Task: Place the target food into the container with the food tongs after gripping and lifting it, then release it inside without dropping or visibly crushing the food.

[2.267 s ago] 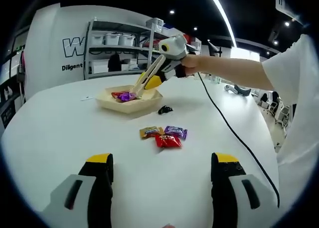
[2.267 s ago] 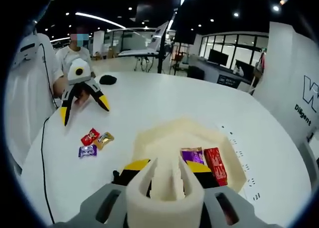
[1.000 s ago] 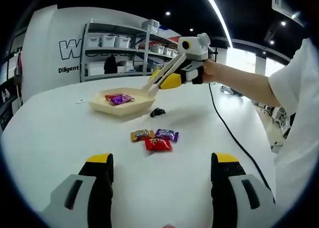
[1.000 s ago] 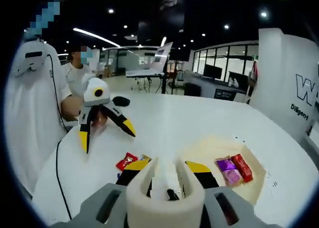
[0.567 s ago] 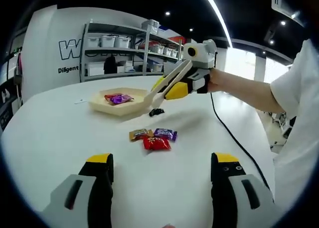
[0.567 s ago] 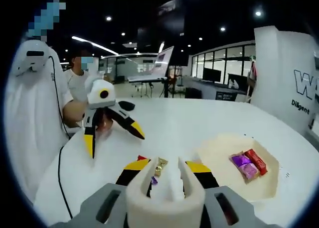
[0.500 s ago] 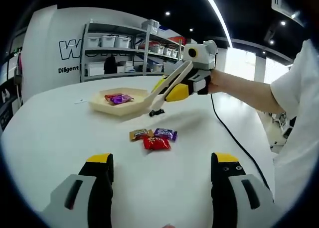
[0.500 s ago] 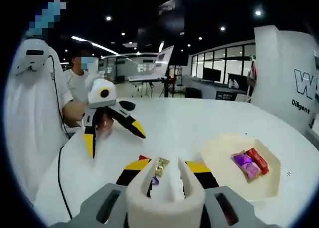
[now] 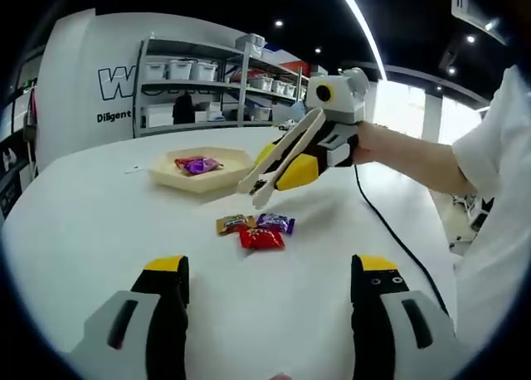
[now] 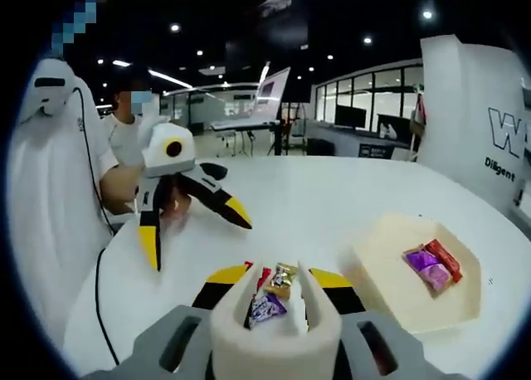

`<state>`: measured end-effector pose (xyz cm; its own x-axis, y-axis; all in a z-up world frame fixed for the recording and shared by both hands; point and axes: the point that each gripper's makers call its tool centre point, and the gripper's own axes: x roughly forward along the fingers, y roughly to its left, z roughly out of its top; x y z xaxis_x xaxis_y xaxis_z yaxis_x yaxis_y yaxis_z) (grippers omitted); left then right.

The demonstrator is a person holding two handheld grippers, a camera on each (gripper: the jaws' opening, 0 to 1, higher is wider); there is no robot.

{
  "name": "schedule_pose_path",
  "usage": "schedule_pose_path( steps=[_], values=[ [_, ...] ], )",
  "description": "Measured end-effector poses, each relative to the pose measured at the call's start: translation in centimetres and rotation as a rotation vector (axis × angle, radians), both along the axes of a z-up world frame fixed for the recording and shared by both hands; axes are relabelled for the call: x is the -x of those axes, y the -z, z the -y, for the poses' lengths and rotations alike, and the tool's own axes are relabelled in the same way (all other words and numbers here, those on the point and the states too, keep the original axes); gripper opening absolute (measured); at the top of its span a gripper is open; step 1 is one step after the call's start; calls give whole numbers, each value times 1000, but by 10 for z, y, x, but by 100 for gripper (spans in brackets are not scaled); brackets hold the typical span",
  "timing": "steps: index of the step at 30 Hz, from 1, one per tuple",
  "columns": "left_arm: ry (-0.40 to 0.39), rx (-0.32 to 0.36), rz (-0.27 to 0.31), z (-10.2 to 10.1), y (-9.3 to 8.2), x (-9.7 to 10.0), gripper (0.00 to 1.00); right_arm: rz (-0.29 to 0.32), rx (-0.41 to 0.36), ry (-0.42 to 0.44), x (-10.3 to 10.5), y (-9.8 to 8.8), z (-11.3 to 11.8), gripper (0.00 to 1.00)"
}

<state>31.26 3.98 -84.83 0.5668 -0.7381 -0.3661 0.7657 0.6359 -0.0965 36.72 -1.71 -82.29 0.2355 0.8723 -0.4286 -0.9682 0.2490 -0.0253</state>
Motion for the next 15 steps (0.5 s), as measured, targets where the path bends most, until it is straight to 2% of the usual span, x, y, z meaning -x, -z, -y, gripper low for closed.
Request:
schedule_pose_path(
  steps=[15],
  values=[
    [-4, 5, -1, -2, 1, 1, 78, -27, 33, 138, -5, 10, -4, 19]
  ],
)
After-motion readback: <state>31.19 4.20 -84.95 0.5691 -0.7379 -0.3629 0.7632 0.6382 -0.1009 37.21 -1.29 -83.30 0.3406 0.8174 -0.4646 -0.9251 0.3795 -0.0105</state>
